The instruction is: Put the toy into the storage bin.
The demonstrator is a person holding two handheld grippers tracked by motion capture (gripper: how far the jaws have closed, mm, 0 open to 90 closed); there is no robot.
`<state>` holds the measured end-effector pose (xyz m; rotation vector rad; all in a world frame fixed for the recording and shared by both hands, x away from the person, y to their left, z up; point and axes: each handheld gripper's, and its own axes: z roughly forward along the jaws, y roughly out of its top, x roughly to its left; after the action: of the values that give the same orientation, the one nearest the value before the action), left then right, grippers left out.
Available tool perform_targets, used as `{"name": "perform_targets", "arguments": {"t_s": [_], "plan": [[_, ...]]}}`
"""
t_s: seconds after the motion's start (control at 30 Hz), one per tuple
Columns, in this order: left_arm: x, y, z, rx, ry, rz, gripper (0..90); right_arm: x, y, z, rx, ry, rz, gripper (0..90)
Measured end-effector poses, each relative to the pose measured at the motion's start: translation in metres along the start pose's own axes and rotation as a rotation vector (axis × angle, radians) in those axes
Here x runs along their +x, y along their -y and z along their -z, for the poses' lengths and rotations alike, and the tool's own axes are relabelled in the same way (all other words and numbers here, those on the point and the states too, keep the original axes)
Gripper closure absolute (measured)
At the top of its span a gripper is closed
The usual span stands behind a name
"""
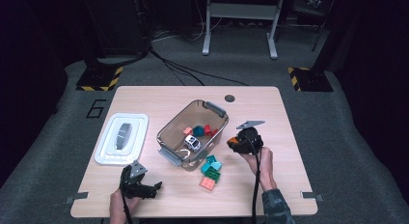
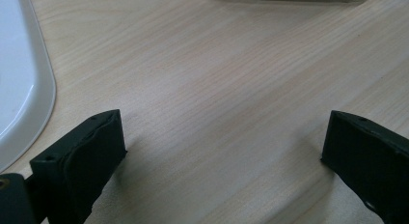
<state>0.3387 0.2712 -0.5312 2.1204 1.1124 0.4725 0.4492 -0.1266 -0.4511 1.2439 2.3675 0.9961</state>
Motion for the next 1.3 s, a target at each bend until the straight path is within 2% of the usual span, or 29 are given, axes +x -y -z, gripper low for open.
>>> {"name": "perform_targets", "arguments": {"t_s": [0.13, 0.17, 0.2, 0.27, 0.3, 0.5, 0.67, 0.7, 0.73, 0.8, 0.97, 1.0, 1.13, 1.17, 1.3], "plan": [[0.0, 0.0, 0.0, 0.001, -0.002, -0.004, 1.1, -0.004, -0.005, 0.007, -0.008, 0.005, -0.003, 58.9], [0.0, 0.0, 0.0, 0.001, -0.002, -0.006, 1.1, -0.005, -0.006, 0.009, -0.013, 0.008, 0.012, 58.9], [0.0, 0.0, 0.0, 0.001, -0.002, -0.005, 1.1, -0.005, -0.007, 0.01, -0.011, 0.008, -0.005, 58.9], [0.0, 0.0, 0.0, 0.001, -0.001, -0.003, 1.0, -0.007, -0.009, 0.014, -0.019, 0.013, 0.008, 58.9], [0.0, 0.0, 0.0, -0.001, -0.002, -0.002, 1.1, -0.007, -0.011, 0.015, -0.024, 0.016, -0.007, 58.9], [0.0, 0.0, 0.0, 0.0, 0.0, 0.0, 1.1, -0.012, -0.016, 0.023, -0.032, 0.025, 0.004, 59.0], [0.0, 0.0, 0.0, -0.001, -0.003, -0.006, 1.1, -0.014, -0.021, 0.028, -0.043, 0.03, -0.01, 59.0], [0.0, 0.0, 0.0, 0.001, -0.002, -0.006, 1.1, -0.015, -0.021, 0.029, -0.045, 0.032, 0.003, 59.0], [0.0, 0.0, 0.0, 0.001, -0.002, -0.006, 1.1, -0.014, -0.022, 0.031, -0.037, 0.032, -0.013, 59.0], [0.0, 0.0, 0.0, 0.002, -0.002, -0.006, 1.1, -0.016, -0.024, 0.032, -0.048, 0.034, 0.0, 59.0], [0.0, 0.0, 0.0, 0.0, 0.0, 0.001, 1.1, -0.016, -0.029, 0.037, -0.058, 0.036, -0.016, 59.0], [0.0, 0.0, 0.0, 0.001, -0.002, -0.007, 1.1, -0.018, -0.029, 0.037, -0.062, 0.037, 0.005, 59.0], [0.0, 0.0, 0.0, -0.001, -0.003, -0.005, 1.1, -0.017, -0.034, 0.041, -0.067, 0.038, -0.015, 59.0], [0.0, 0.0, 0.0, -0.001, -0.003, -0.005, 1.1, -0.018, -0.035, 0.043, -0.068, 0.038, 0.001, 59.0], [0.0, 0.0, 0.0, -0.001, -0.002, -0.002, 1.1, -0.018, -0.042, 0.047, -0.082, 0.042, -0.003, 59.0]]}}
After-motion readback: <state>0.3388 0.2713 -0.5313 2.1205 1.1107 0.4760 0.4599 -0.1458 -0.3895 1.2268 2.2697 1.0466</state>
